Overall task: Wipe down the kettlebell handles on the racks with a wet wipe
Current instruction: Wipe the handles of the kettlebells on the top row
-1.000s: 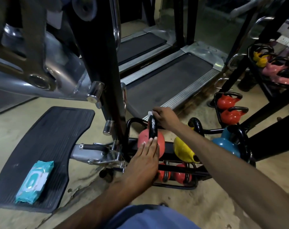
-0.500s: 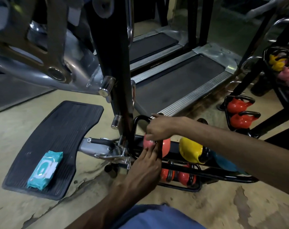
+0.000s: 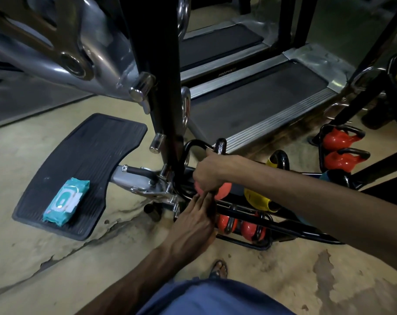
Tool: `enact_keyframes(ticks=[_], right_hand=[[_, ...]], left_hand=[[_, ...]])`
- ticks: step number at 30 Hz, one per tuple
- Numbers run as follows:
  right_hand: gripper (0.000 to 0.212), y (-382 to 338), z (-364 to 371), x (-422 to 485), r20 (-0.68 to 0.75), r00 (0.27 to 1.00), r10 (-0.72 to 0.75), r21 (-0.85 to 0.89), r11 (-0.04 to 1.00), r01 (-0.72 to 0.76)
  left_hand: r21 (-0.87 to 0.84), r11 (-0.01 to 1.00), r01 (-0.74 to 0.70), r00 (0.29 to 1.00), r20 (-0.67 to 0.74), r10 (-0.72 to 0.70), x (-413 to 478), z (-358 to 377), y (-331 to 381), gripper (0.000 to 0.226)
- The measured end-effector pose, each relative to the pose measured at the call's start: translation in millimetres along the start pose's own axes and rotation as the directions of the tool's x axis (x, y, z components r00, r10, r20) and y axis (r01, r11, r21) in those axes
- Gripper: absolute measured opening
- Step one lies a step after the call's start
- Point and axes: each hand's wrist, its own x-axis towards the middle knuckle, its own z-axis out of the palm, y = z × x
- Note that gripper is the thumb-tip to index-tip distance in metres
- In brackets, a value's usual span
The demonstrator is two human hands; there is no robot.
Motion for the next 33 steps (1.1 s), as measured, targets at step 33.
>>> enact_keyframes(ticks=[33], right_hand=[[0.018,-95,137,20,-0.117,0.090,0.989,0.912,0.071,0.405]], left_hand=[[-0.095,0.978,-0.185,0.980,-0.098,0.176,81,-35,-80,0.085]])
